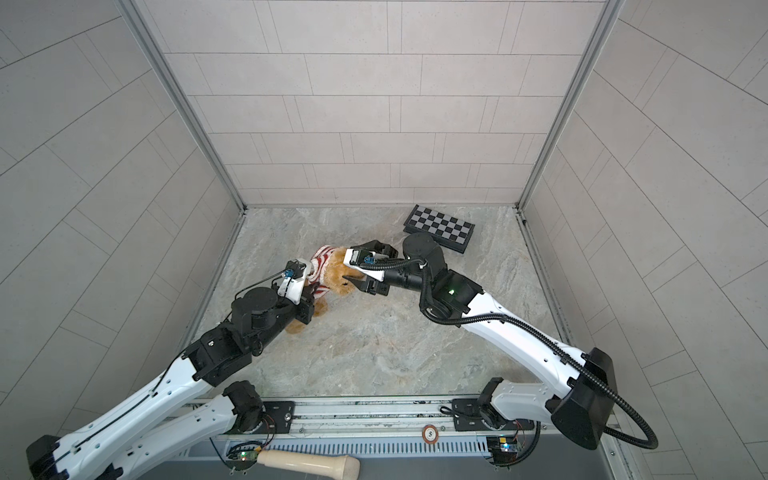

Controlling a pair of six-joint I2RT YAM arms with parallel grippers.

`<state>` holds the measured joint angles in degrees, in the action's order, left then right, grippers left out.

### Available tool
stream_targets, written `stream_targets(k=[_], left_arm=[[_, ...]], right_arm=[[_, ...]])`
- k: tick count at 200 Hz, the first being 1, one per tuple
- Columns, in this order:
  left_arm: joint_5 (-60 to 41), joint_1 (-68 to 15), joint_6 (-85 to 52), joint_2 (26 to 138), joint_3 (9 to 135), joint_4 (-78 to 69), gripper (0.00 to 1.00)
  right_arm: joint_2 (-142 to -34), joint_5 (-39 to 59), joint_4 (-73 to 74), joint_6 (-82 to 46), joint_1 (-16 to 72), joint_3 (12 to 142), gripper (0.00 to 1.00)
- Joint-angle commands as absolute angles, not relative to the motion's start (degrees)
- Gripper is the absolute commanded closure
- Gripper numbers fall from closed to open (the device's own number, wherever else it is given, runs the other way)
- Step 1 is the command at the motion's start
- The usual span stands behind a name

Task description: Dress the teddy bear

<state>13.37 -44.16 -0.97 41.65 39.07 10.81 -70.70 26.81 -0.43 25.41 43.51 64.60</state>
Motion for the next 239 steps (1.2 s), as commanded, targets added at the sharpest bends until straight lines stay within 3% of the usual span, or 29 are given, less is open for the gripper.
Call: stream_targets(k=[1,41,71,97,119,132,145,166,189,219,239], left_arm=[[14.6,-44.7,1.1,42.5,42.1,6.3,1.00],[14.8,-45.1,2.9,43.5,42.8,5.5,1.00],[14.0,-45.4,3.1,43.1,42.4,4.9,1.00],[14.1,-45.6,2.9,42.2,41.9,4.6,1.00],[14.1,-45.6,2.7,41.7,41.9,4.6,1.00],[13.8,-45.7,2.7,41.6,41.8,4.4,1.00],[13.8,-45.6,2.7,41.7,41.9,4.2,1.00],[13.6,-45.6,2.6,41.8,41.7,3.9,1.00],[12.7,-45.6,2.5,41.6,41.5,3.6,1.00],[11.8,-45.6,2.7,41.1,41.2,3.4,1.00],[11.5,-45.6,2.5,40.8,41.3,3.3,1.00]], right_arm=[[-70.8,25.2,-2.6,27.2,43.8,64.9,0.28],[-71.3,32.5,-2.2,26.0,43.8,64.1,0.23],[-73.9,31.5,-1.9,25.0,43.8,65.4,0.23],[-76.0,30.6,-3.2,25.6,43.8,66.7,0.34],[-76.4,30.8,-3.1,26.2,43.8,66.6,0.51],[-76.4,30.4,-3.1,26.5,43.8,66.5,0.55],[-76.3,30.5,-3.1,26.8,43.8,66.0,0.51],[-75.7,31.0,-2.3,27.2,43.9,64.5,0.36],[-75.1,30.3,-1.4,27.6,44.1,63.2,0.33],[-75.9,29.0,-2.7,29.0,44.2,63.3,0.49],[-76.3,28.1,-2.7,30.2,44.7,63.1,0.67]])
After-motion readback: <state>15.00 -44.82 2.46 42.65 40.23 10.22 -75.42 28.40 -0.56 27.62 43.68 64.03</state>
